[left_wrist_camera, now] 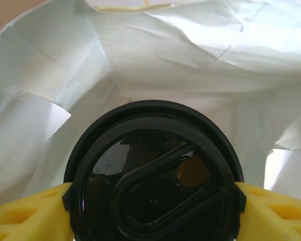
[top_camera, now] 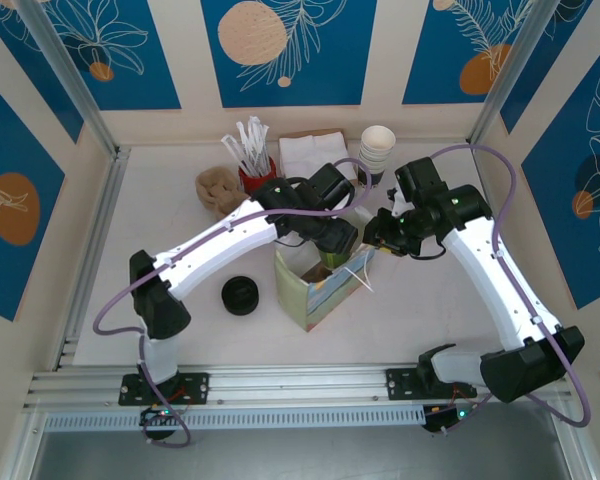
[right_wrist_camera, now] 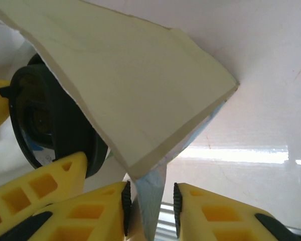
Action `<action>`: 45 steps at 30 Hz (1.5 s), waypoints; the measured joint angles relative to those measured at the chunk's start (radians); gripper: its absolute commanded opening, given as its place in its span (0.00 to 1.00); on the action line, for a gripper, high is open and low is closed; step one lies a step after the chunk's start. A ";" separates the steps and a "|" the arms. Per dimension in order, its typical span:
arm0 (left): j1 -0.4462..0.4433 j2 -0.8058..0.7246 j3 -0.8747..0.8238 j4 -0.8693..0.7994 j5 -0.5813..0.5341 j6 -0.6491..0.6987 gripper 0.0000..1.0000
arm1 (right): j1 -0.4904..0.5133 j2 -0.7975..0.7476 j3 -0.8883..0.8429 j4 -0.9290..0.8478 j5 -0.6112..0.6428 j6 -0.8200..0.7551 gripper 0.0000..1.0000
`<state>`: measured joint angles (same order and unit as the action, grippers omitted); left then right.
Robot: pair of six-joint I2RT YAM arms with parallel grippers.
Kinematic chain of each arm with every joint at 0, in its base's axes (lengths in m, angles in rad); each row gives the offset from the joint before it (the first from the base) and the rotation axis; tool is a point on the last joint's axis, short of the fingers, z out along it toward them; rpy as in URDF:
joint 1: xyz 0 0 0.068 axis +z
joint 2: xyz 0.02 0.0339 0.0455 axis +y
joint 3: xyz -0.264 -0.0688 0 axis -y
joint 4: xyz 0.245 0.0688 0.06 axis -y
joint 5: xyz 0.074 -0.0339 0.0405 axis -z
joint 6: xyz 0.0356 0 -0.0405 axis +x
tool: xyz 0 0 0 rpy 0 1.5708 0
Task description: Pack the takeout coffee
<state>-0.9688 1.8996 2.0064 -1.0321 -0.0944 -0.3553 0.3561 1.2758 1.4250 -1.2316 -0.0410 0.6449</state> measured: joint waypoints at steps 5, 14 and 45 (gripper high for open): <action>0.000 0.002 -0.003 0.001 0.000 0.000 0.73 | 0.000 0.006 0.017 -0.029 0.000 -0.018 0.23; 0.000 0.002 -0.015 0.011 0.006 0.004 0.73 | 0.000 0.014 0.041 -0.061 0.000 -0.043 0.24; -0.002 0.051 -0.104 0.128 0.018 0.131 0.70 | -0.096 0.075 0.068 0.016 -0.080 -0.108 0.37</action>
<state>-0.9707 1.9511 1.9022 -0.9039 -0.0765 -0.2241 0.2600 1.3510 1.4925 -1.2160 -0.1211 0.5369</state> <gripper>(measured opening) 0.700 0.359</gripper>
